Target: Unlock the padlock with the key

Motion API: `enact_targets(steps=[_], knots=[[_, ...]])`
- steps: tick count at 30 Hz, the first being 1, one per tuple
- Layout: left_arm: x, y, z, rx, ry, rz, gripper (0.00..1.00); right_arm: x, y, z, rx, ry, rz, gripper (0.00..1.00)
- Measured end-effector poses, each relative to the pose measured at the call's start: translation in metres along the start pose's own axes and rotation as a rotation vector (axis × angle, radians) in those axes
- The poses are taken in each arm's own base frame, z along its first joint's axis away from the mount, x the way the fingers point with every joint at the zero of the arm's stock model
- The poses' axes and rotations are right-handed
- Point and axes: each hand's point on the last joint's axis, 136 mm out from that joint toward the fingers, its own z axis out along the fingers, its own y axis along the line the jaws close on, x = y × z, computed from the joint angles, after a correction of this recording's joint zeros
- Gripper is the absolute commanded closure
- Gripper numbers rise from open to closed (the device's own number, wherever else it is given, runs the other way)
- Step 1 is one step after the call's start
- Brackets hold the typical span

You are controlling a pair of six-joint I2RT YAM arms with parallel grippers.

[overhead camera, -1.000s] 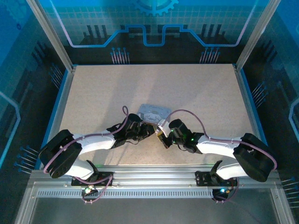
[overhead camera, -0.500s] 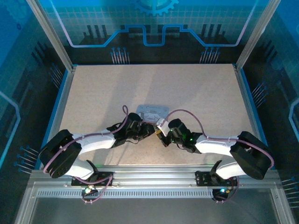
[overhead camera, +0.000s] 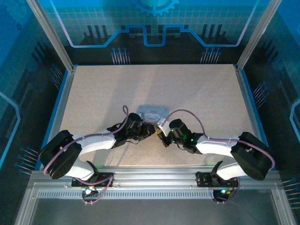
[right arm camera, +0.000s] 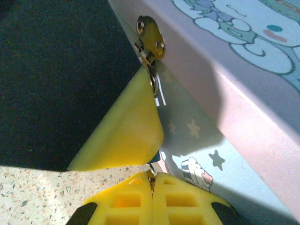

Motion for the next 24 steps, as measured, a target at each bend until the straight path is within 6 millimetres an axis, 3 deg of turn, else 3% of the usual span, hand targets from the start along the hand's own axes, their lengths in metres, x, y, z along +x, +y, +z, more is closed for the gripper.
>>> enact_targets(steps=[7,18,24], knots=[[-0.002,0.0,0.006,0.011,-0.005,-0.021,0.75,0.002,-0.005,0.001,0.01,0.007,0.032,1.0],[0.003,0.015,0.026,-0.008,0.024,-0.044,0.71,0.026,-0.008,0.009,0.006,0.08,0.068,1.0],[0.0,0.012,0.032,0.016,0.015,-0.039,0.64,0.029,-0.013,0.011,0.019,0.091,0.094,1.0]])
